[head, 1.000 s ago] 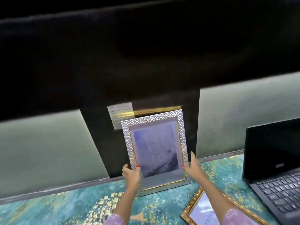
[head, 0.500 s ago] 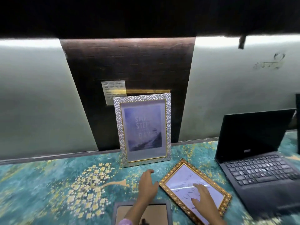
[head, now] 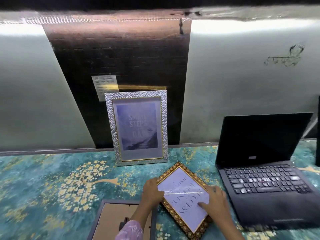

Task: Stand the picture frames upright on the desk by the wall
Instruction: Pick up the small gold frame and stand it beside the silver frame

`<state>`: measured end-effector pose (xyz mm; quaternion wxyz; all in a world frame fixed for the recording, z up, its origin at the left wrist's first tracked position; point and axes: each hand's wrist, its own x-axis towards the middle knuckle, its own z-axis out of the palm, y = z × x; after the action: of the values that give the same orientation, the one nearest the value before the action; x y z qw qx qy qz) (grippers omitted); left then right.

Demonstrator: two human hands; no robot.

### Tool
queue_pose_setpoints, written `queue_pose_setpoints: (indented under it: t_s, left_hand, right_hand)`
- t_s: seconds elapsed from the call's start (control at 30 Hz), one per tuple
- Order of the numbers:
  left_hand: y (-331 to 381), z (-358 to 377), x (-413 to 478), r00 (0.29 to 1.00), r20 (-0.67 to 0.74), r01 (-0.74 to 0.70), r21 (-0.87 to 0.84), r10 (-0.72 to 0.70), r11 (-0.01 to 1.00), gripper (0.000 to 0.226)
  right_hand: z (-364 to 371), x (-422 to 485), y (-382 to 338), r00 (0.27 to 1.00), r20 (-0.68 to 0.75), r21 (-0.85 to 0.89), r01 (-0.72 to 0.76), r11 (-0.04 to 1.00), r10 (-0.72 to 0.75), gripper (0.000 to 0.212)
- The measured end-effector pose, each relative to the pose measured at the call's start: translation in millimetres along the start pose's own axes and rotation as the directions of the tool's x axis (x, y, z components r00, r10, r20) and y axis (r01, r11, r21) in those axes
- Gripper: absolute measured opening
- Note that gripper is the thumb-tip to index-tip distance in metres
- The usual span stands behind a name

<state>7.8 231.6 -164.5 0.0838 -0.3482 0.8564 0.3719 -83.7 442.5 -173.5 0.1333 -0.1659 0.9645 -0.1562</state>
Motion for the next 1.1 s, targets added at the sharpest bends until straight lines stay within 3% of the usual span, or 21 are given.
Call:
queue_pose_setpoints:
  t_s: [0.17,0.3,0.4,0.5,0.57,0.63,0.77,0.87,1.0,1.07,1.1]
  left_hand:
    - [9,4,1,0.996,-0.006,0.093,0.069,-0.093,0.993,0.06]
    - [22,10,6,0.981,-0.019,0.192,0.018,-0.192,0.981,0.065]
    - [26,11,11,0.959,-0.102,0.261,-0.043,-0.265,0.964,0.07]
    - [24,11,21,0.94,-0.086,0.332,0.008,-0.33,0.943,0.084]
    - [18,10,27,0.926,-0.019,0.377,0.085,-0.377,0.922,0.081]
    - [16,6,27,0.93,0.011,0.365,0.077,-0.367,0.928,0.054]
    - [40,-17,26,0.971,0.017,0.238,0.049,-0.239,0.97,0.045]
    - [55,-40,32,0.993,0.011,0.12,-0.278,-0.122,0.953,0.028]
    - [62,-74,35,0.995,-0.062,0.025,-0.589,-0.077,0.808,0.03]
    - [59,-84,37,0.989,-0.115,-0.024,-0.743,-0.093,0.669,0.026]
    - [58,-86,38,0.986,-0.13,-0.044,-0.809,-0.105,0.586,0.023]
  right_hand:
    - [0,9,4,0.998,0.045,-0.064,-0.039,0.997,0.042,0.085]
    - [-10,18,2,0.993,0.07,-0.043,-0.09,0.995,0.093,0.066]
    - [-6,24,-5,1.0,0.011,0.003,-0.02,1.0,0.02,0.038]
    - [1,24,-15,0.998,-0.023,-0.002,0.054,0.999,-0.054,0.038]
    - [2,24,-19,0.999,-0.028,0.019,0.038,0.999,-0.038,0.043]
    - [2,26,-18,1.0,-0.021,0.072,0.022,0.997,-0.021,0.046]
    - [-10,34,-9,0.997,-0.066,0.227,0.044,0.973,-0.03,0.046]
    - [-27,42,0,0.981,-0.187,0.334,0.02,0.943,0.045,0.057]
    - [-46,48,12,0.972,-0.169,0.641,-0.018,0.767,0.164,0.069]
    - [-56,48,11,0.984,-0.091,0.82,-0.011,0.572,0.15,0.072]
    - [-64,46,6,0.992,-0.042,0.911,-0.011,0.413,0.119,0.075]
